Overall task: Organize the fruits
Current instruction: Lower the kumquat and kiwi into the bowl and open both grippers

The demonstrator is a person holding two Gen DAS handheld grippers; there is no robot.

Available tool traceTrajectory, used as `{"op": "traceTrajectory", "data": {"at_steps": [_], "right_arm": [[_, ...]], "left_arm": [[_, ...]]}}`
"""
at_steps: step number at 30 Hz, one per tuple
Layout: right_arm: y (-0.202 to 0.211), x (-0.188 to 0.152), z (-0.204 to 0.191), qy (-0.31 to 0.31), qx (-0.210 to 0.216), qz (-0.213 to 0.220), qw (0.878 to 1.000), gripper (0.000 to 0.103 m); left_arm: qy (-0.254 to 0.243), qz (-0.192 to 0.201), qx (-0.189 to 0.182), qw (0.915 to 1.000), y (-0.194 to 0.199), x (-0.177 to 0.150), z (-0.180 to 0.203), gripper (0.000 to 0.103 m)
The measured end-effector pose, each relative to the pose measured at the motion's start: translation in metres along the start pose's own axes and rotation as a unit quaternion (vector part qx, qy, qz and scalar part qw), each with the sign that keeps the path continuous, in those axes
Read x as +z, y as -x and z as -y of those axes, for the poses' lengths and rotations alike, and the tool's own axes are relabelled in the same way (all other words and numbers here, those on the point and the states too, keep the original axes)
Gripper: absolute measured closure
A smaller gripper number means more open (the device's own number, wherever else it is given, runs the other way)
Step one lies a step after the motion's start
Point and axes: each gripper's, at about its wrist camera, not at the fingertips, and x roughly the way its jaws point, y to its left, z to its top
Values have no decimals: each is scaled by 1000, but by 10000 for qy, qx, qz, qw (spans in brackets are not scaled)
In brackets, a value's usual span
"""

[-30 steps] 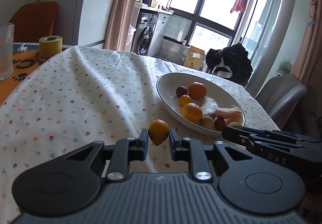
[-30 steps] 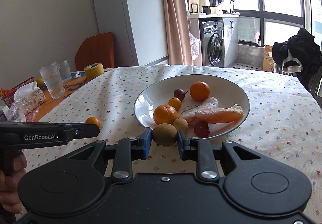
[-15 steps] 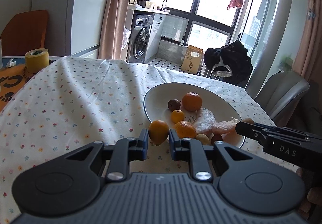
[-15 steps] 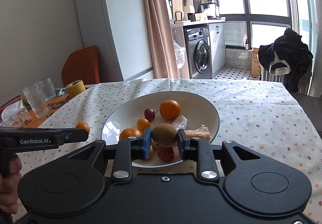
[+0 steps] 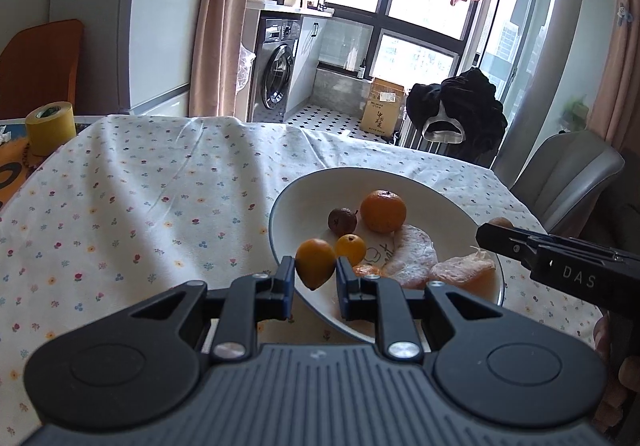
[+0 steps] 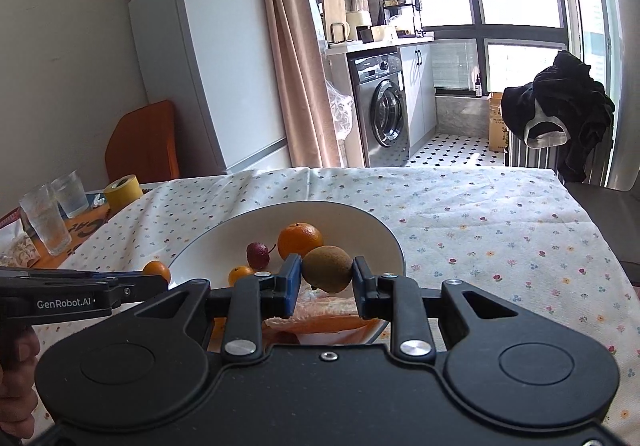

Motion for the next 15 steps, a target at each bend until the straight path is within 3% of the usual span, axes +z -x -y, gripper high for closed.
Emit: {"op": "traceTrajectory", "data": {"at_steps": [15], "right_arm": [[-11,-6,12,-119,-117,-121,9998,72]], "left_arm": [[-65,-77,83,9999,-13,5,1,81]]}}
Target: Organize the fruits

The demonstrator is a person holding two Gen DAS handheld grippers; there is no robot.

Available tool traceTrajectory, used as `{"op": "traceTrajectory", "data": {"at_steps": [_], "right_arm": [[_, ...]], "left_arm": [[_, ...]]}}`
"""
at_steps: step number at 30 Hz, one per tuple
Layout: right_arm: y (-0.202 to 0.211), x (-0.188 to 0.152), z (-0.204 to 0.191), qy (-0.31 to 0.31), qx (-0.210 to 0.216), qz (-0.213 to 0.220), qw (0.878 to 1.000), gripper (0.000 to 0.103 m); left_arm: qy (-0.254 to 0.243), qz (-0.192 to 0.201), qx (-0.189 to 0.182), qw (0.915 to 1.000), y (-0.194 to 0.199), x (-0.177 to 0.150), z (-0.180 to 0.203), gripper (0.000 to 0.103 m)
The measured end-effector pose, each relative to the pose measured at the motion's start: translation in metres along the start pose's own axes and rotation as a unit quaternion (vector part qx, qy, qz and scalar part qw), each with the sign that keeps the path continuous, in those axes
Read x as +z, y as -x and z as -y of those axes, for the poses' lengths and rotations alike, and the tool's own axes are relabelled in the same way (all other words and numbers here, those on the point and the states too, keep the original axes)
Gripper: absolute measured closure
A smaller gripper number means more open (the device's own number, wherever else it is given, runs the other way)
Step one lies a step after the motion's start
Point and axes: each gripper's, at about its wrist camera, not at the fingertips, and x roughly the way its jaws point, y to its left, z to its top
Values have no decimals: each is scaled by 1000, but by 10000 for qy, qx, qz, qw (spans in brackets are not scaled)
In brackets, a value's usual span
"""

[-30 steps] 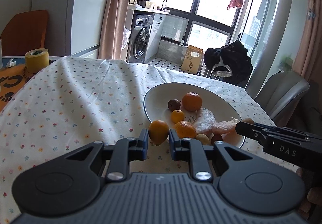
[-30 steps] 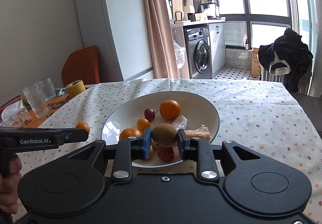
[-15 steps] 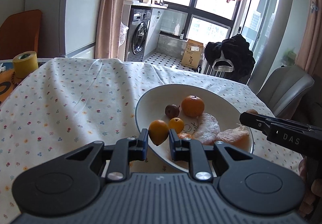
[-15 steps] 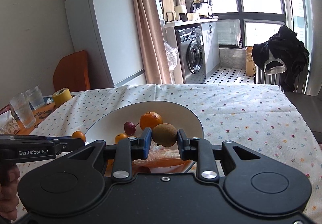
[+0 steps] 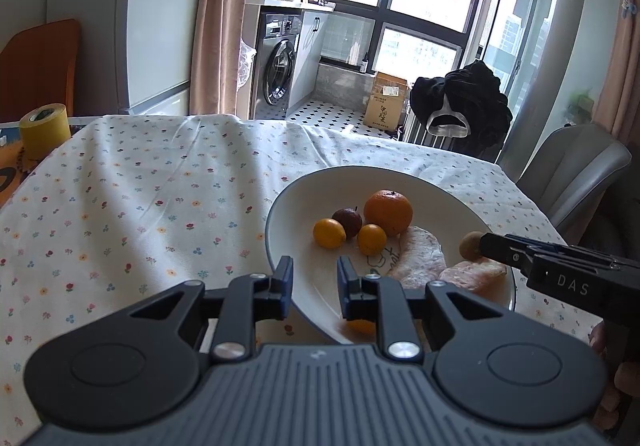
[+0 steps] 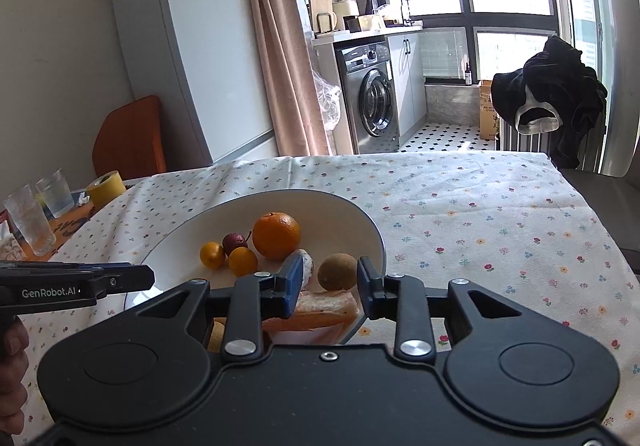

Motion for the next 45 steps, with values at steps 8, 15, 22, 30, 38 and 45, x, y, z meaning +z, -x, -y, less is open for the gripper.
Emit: {"op": "traceTrajectory", "data": {"at_steps": [8,15,22,30,38,45], "right_arm": [[11,-6,-7,98,15,-4,10000,59],[21,-12,-14,130,51,-51,9999,58],[37,-13,-20,160,80,19,9998,53],[62,-14,-26,224,183,159,9995,44],[82,-14,-29,272,234,248,9991,26],[101,-14,-33,229,219,313,9990,7]], "left_arm": [[89,-38,81,9999,10,-4,-6,79],[228,-12,126,9997,25,-7,-12,66],[312,81,158,9994,42,-10,-17,59],[382,251,247,9986,70,-14,-11,39],[409,326,263,9983,93,-20,-8,16],[391,411,236,9981,112,-25,-9,5]]}}
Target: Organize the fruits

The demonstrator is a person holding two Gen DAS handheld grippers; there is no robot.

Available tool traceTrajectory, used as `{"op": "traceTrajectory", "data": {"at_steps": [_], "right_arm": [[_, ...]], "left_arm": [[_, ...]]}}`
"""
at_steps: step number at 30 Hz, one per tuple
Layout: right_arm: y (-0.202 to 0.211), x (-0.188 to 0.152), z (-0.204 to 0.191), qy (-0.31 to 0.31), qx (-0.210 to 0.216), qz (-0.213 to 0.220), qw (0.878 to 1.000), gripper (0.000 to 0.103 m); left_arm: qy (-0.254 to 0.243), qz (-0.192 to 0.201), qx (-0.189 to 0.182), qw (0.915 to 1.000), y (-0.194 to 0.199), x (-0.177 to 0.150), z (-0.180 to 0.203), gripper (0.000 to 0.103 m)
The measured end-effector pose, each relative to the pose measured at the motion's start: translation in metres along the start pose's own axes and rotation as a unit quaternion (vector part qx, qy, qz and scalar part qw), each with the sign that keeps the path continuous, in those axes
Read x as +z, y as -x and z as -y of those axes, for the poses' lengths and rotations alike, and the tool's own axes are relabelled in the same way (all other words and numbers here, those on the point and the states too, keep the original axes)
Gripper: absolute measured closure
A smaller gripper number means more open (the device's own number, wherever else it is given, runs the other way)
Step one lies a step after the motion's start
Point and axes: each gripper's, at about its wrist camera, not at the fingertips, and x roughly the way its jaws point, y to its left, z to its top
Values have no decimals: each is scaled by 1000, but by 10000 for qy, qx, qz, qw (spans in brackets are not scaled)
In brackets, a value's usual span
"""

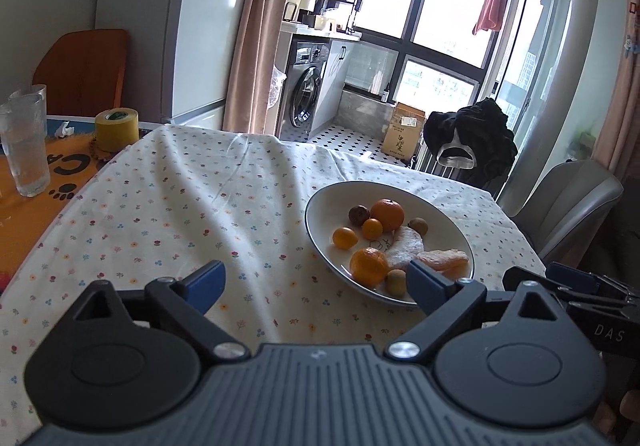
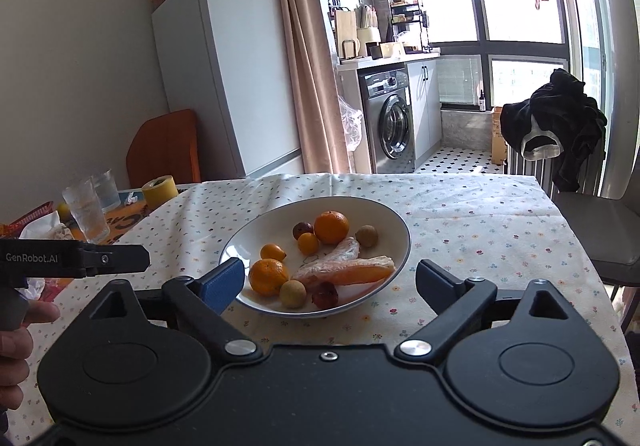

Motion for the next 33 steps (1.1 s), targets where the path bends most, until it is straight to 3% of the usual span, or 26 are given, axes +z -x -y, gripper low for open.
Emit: {"op": "traceTrajectory", "data": {"at_steps": [3,16,33], "right_arm": [[7,1,-1,-79,15,-8,10000,0],[36,6,-11,-293,132,-223,9992,0],[74,3,-24,-60,425,-536,9976,0]], "left_arm": [[-46,25,-34,10000,10,-2,0,3],[-173,29,-80,9998,49,-7,-2,0],[-403,-14,-68,9992,90,-16,-3,0]]}}
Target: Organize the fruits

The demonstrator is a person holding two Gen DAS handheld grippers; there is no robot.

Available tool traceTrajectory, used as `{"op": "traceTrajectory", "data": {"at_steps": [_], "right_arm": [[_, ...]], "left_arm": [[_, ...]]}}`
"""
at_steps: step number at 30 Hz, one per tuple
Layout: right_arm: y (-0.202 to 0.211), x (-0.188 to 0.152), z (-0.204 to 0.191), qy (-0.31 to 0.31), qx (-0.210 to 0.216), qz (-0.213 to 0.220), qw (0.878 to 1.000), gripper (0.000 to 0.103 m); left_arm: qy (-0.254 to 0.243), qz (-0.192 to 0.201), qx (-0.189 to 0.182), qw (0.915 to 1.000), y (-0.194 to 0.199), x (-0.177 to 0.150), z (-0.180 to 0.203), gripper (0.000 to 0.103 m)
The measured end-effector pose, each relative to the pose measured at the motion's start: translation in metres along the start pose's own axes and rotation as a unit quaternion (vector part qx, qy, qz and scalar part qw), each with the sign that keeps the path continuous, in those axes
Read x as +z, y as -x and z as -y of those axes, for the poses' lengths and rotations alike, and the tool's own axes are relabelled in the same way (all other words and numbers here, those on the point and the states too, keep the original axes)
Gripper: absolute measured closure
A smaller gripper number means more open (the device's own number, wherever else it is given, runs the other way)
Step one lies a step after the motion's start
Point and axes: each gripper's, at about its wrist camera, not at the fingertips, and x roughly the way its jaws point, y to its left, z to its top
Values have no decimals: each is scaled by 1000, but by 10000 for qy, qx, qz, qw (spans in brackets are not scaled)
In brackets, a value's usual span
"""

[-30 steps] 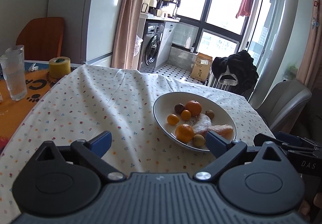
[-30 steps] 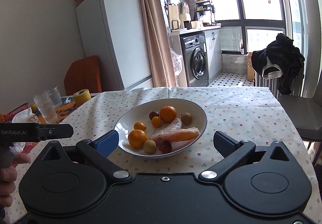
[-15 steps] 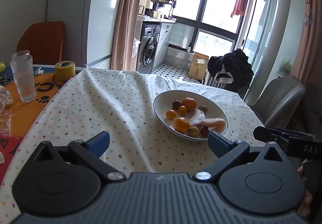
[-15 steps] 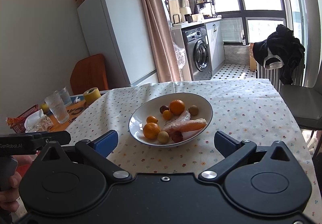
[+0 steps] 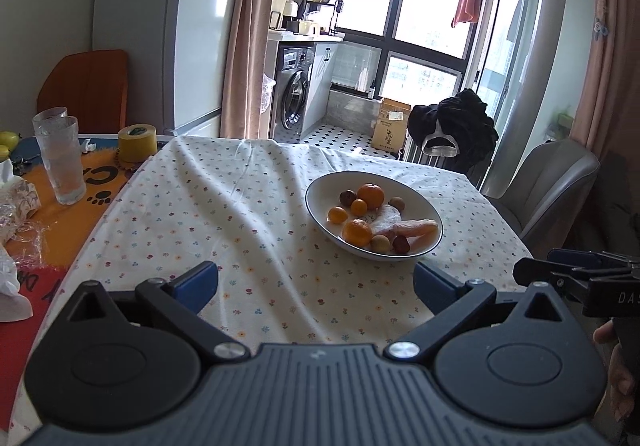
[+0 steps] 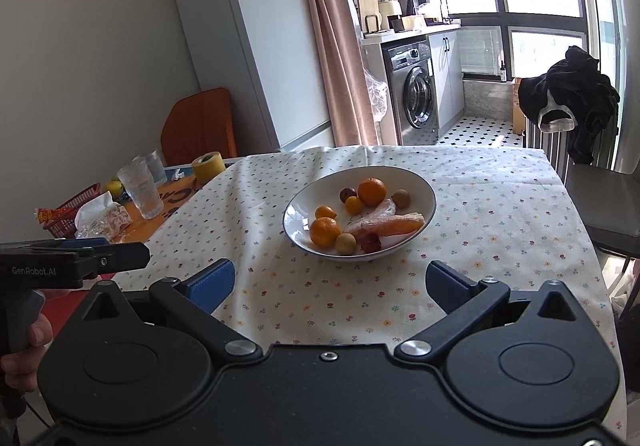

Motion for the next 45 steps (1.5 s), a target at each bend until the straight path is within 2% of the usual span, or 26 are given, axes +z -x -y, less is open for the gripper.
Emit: {"op": "traceTrajectory", "data": {"at_steps": [8,17,24,27,45], "right_arm": [[14,-2,-7,-115,186,-83,9997,0],[10,-4,-2,-293,116,-188,9993,0],[11,-4,-3,-270,127,-181,9994,0],[12,-4,-3,-261,135,-171,9994,0],[13,-3,-8,-229,155,-173,9995,0]], "left_arm": [[-129,-114,119,9998,16,-11,-1,0],[-3,-161,241,9996,11,-13,-11,0],[-41,-155,215,9996,11,-14,-8,0],[22,-186,90,9998,11,-14,-9,0],[19,-135,194,9997,12,-13,-15,0]]}}
